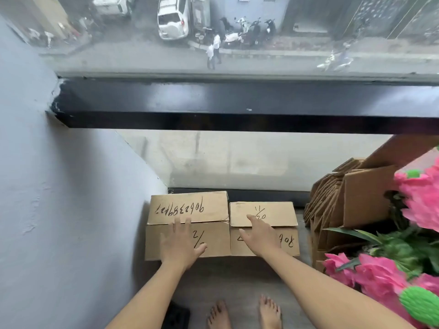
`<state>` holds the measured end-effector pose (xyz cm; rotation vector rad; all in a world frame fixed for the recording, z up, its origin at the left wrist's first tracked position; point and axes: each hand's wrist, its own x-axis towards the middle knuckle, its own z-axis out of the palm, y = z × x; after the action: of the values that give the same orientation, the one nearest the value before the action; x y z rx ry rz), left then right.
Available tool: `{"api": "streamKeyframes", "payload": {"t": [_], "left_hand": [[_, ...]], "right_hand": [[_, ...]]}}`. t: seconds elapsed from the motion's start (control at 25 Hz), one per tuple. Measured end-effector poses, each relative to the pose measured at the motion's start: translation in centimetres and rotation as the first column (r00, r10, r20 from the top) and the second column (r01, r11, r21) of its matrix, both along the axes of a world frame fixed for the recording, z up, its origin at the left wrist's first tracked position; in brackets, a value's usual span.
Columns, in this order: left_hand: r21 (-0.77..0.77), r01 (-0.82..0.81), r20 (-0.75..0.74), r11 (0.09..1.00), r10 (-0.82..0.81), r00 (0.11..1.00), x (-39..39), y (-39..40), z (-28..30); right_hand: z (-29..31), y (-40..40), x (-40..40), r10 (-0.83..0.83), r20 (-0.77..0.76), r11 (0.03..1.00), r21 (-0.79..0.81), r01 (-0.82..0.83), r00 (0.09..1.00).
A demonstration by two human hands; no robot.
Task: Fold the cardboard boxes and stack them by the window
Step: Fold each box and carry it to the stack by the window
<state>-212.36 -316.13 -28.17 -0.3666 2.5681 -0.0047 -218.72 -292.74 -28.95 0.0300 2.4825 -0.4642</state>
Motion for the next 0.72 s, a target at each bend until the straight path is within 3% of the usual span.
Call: {"api": "streamKeyframes", "payload": {"t": [0.2,0.44,0.56,0.72], "left_hand": [[-0.005,0.142,-0.019,0.990,-0.142,0.990,-1.5,2.2,14.5],[0.096,0.319,-0.054,0.943,-0.315,0.947,0.2,7.7,28.0],[0.121,0.495,-0.045,0.860,-0.493,0.869,1.2,12.3,30.1],[0.153,0.734,-0.026,0.662,-0.740,0.672,4.0,22.4,32.2]], "right_hand": [[13.5,3.5,1.2,0.071,-0.065,0.993,0.100,-0.064,0.995],[28.2,9.5,7.1,-0.139,-0.190,0.985,0.077,0.156,0.972],[31.7,14.1,11.5,-0.293,-0.195,0.951,0.040,0.306,0.936],[33.6,22.8,21.1,-0.541,-0.198,0.829,0.042,0.558,0.818]]}}
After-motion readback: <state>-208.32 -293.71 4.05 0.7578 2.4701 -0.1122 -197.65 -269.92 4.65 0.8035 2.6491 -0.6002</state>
